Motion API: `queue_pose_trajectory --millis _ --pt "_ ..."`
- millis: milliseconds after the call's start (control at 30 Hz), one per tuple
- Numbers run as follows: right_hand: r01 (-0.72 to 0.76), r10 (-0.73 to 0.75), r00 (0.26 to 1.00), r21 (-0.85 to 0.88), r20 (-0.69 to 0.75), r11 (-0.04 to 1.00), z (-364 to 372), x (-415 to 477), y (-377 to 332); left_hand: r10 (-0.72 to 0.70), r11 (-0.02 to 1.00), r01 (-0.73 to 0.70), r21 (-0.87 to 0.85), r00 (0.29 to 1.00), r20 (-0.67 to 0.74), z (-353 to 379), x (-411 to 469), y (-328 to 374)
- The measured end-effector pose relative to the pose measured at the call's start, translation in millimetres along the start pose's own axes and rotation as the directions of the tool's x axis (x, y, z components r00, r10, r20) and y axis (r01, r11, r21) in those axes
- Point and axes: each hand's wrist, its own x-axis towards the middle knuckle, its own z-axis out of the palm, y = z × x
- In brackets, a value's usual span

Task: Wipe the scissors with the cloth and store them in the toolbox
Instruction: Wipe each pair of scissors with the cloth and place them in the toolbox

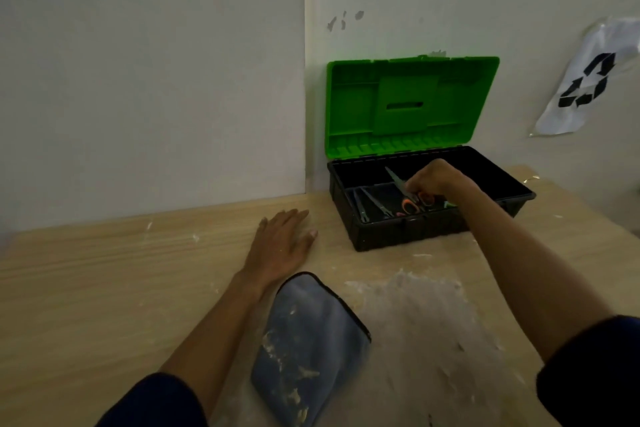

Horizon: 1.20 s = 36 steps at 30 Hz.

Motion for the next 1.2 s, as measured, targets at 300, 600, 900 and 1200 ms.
queue_pose_trajectory --millis 300,600,900,1200 --pt "-0.122 0.133 0.988 -0.125 0.080 0.985 12.6 17.1 9.3 0.055 0.995 -0.051 0.083 0.998 -0.043 9.6 4.4 -12.4" --pt "-0.102 0.102 0.995 -0.262 -0.013 0.960 11.0 13.5 15.9 0.068 0.993 -0.060 0.105 0.996 -0.066 9.7 5.5 -12.6" --pt "0.004 -0.017 0.999 -0.282 -0.045 0.959 -2.3 3.7 6.9 0.051 0.995 -0.046 0.092 0.998 -0.048 6.5 2.1 -8.0" --pt "0.386 -0.501 0.726 -0.324 -0.471 0.864 -88.4 29.7 -70.4 0.052 0.953 -0.128 -0.275 0.963 -0.266 -53.1 88.9 83.9"
